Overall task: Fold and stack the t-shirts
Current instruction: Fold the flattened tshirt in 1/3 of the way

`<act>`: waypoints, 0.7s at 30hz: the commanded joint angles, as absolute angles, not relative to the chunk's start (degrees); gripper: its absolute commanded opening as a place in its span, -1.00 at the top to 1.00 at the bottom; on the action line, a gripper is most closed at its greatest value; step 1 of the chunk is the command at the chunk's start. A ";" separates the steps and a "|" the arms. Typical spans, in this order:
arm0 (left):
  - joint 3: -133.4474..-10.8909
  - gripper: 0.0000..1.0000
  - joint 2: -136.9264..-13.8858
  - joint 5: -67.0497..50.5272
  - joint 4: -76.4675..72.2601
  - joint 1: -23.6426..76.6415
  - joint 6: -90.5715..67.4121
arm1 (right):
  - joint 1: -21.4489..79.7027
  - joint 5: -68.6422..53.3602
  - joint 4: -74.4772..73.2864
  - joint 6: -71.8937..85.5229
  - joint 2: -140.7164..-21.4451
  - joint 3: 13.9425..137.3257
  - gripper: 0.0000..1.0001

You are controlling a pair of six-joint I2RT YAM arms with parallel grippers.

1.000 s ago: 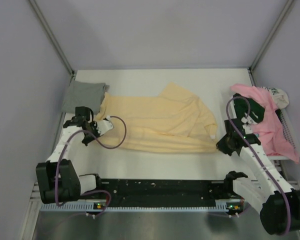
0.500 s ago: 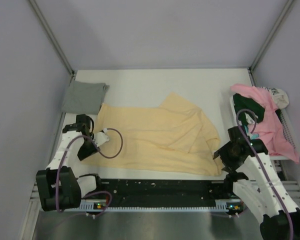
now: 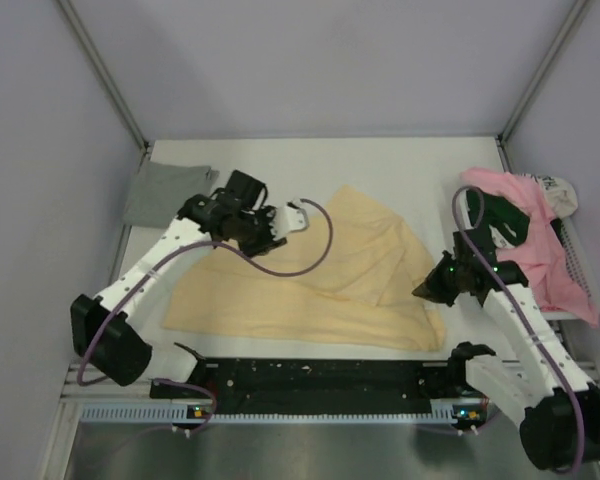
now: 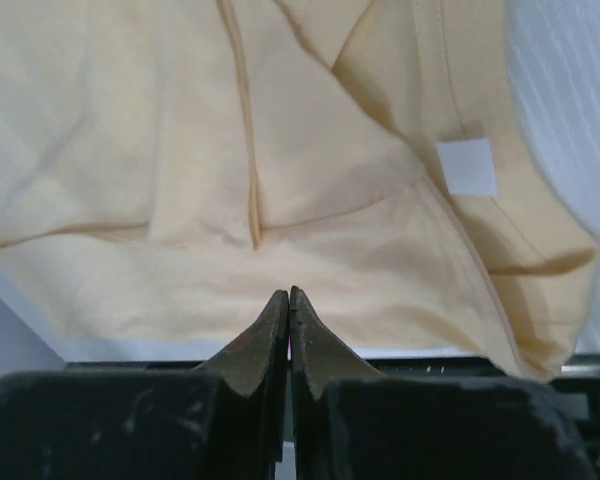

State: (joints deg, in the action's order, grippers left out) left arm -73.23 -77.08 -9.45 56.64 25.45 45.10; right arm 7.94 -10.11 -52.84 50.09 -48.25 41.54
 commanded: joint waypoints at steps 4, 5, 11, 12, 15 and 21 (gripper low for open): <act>-77.61 0.10 -90.24 -28.47 41.94 50.07 38.84 | 7.38 -9.86 -36.48 43.42 -57.12 32.27 1.00; -77.78 0.07 -92.18 -28.82 39.92 52.10 39.11 | 7.30 -8.71 -36.13 43.77 -57.22 31.21 1.00; -82.25 -0.06 -103.43 -29.70 31.21 58.79 36.22 | 7.21 -7.47 -31.12 48.51 -58.88 22.95 1.00; -83.40 -0.07 -105.36 -29.71 30.68 59.15 35.60 | 7.12 -7.30 -31.03 49.04 -59.58 22.33 1.00; -86.91 -0.07 -110.11 -28.39 29.79 59.68 33.40 | 7.12 -5.02 -31.03 50.01 -60.21 21.10 1.00; -91.58 0.06 -117.41 -25.14 32.42 59.85 32.78 | 7.03 -3.60 -31.20 50.71 -58.10 20.22 1.00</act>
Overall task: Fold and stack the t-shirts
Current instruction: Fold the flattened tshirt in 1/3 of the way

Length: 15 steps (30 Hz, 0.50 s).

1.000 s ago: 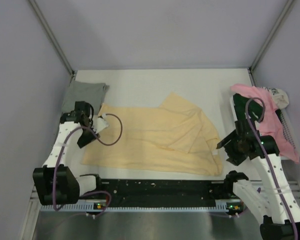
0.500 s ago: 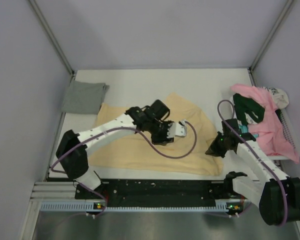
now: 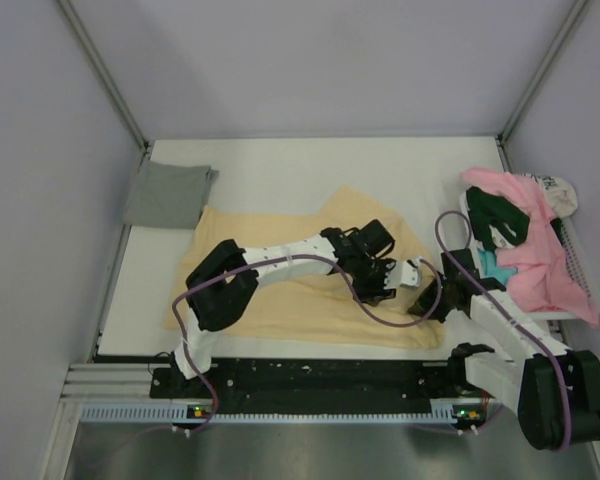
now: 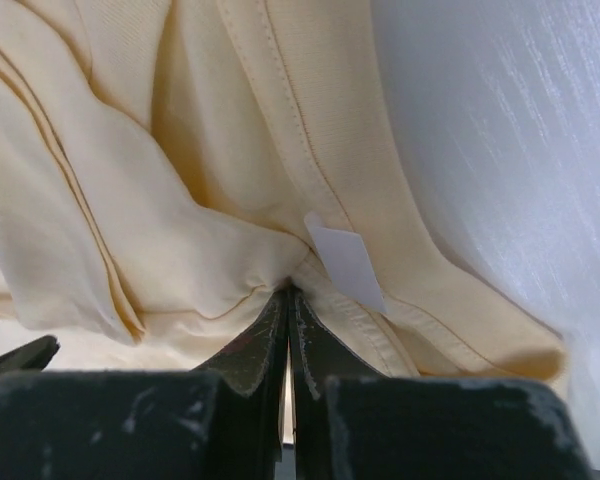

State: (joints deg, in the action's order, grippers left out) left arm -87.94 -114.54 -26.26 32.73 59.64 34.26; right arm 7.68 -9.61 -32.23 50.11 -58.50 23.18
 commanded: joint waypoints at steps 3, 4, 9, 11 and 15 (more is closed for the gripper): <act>-92.28 0.12 -119.44 -25.49 33.66 60.03 33.57 | 7.03 -3.25 -31.64 50.98 -57.13 20.21 1.00; -92.29 0.13 -119.79 -25.49 33.66 60.03 33.75 | 7.03 -3.08 -31.81 50.98 -56.95 20.30 1.00; -93.25 0.14 -121.55 -24.96 34.63 60.12 34.80 | 7.03 -2.90 -32.25 50.80 -56.51 20.22 1.00; -93.95 0.26 -122.25 -23.91 35.42 60.12 34.80 | 7.03 -2.73 -32.17 50.80 -56.51 20.30 1.00; -94.66 0.72 -122.08 -23.55 36.82 60.12 35.15 | 7.03 -2.72 -32.26 50.80 -56.34 20.30 1.00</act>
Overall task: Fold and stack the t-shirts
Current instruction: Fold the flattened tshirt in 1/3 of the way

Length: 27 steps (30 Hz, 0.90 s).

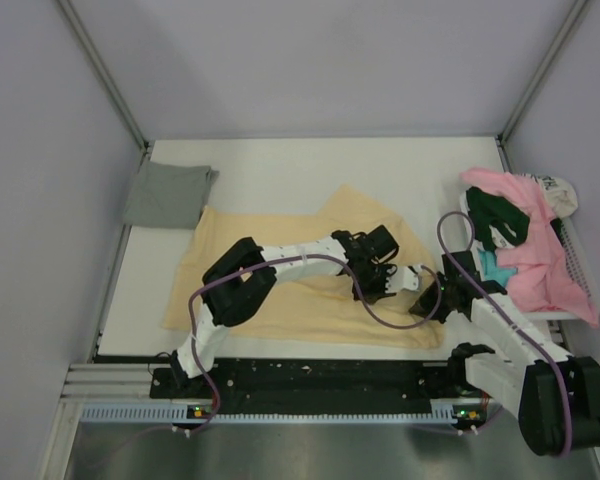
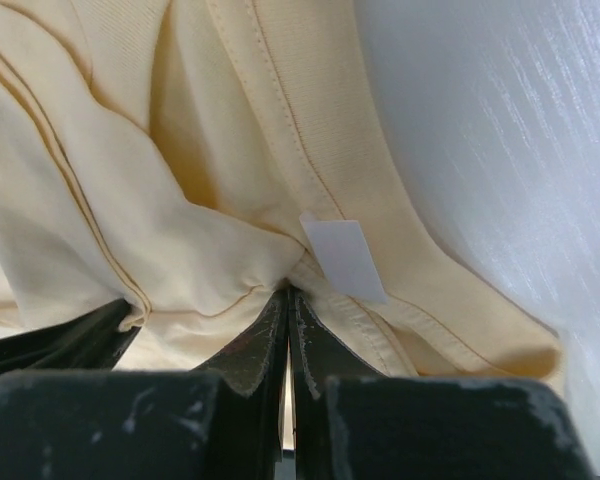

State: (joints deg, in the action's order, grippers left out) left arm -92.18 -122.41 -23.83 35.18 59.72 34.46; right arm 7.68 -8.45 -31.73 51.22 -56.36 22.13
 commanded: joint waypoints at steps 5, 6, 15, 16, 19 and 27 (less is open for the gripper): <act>-94.57 0.69 -120.15 -24.87 38.14 60.03 36.21 | 6.95 -2.55 -32.43 50.89 -55.99 20.30 1.00; -94.57 0.67 -120.06 -24.87 38.23 60.03 36.30 | 7.12 -2.46 -32.43 50.89 -56.07 20.30 1.00; -97.03 1.00 -118.39 -21.37 39.73 59.77 33.85 | 7.03 -2.11 -32.52 51.15 -56.07 20.04 1.00; -96.77 1.00 -117.95 -20.84 39.03 59.42 33.05 | 6.94 -1.85 -32.52 51.24 -55.99 19.95 1.00; -95.02 1.00 -116.29 -18.38 35.70 57.66 28.76 | 7.12 -1.49 -32.96 51.42 -55.64 20.04 1.00; -88.69 1.00 -112.41 -13.01 26.11 48.44 17.32 | 7.03 -0.79 -33.13 51.68 -55.72 20.04 1.00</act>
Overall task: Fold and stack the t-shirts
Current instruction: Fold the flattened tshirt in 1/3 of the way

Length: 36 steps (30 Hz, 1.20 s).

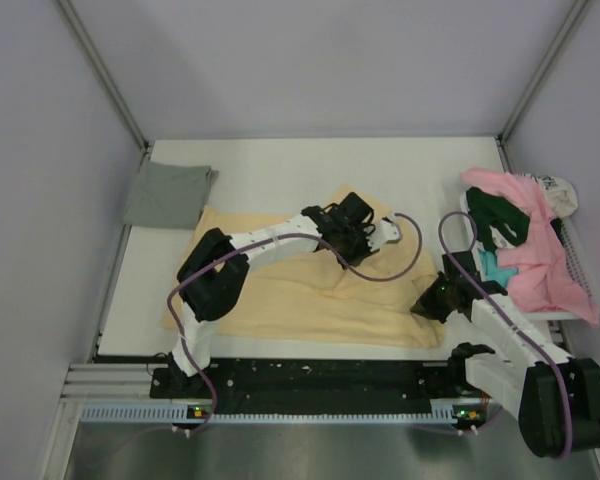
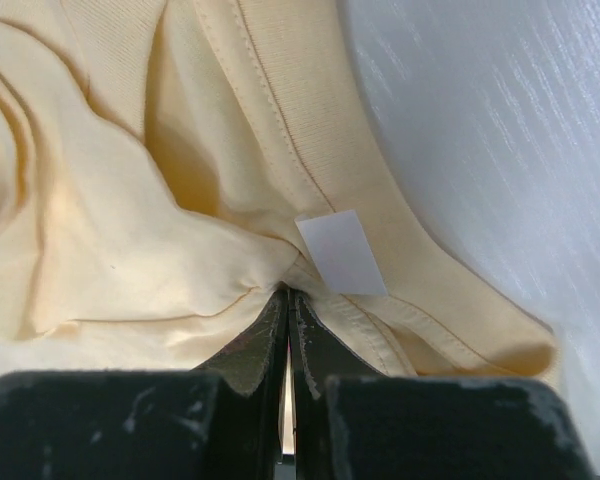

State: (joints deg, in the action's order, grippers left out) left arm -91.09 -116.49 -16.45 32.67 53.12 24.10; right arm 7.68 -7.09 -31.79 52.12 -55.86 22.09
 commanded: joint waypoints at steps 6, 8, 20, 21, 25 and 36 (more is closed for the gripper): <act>-88.59 1.00 -115.13 -12.22 27.16 44.65 16.08 | 7.03 -0.88 -33.22 51.59 -55.63 19.95 1.00; -88.33 1.00 -115.66 -11.08 26.90 44.47 16.43 | 6.94 -0.79 -33.22 51.59 -55.72 19.95 1.00; -89.29 0.32 -115.40 -2.47 28.03 43.86 17.05 | 7.12 1.56 -35.68 50.98 -54.94 22.58 1.00; -89.82 0.23 -114.70 -2.03 28.56 43.77 17.66 | 7.12 2.45 -36.38 50.45 -54.76 23.72 1.00; -90.53 -0.12 -109.09 -0.70 30.67 43.77 21.26 | 7.47 5.53 -42.08 46.15 -54.49 32.41 0.44; -75.96 -0.22 -89.57 2.82 41.65 36.49 31.46 | 8.26 5.36 -45.18 43.94 -55.98 39.38 -0.12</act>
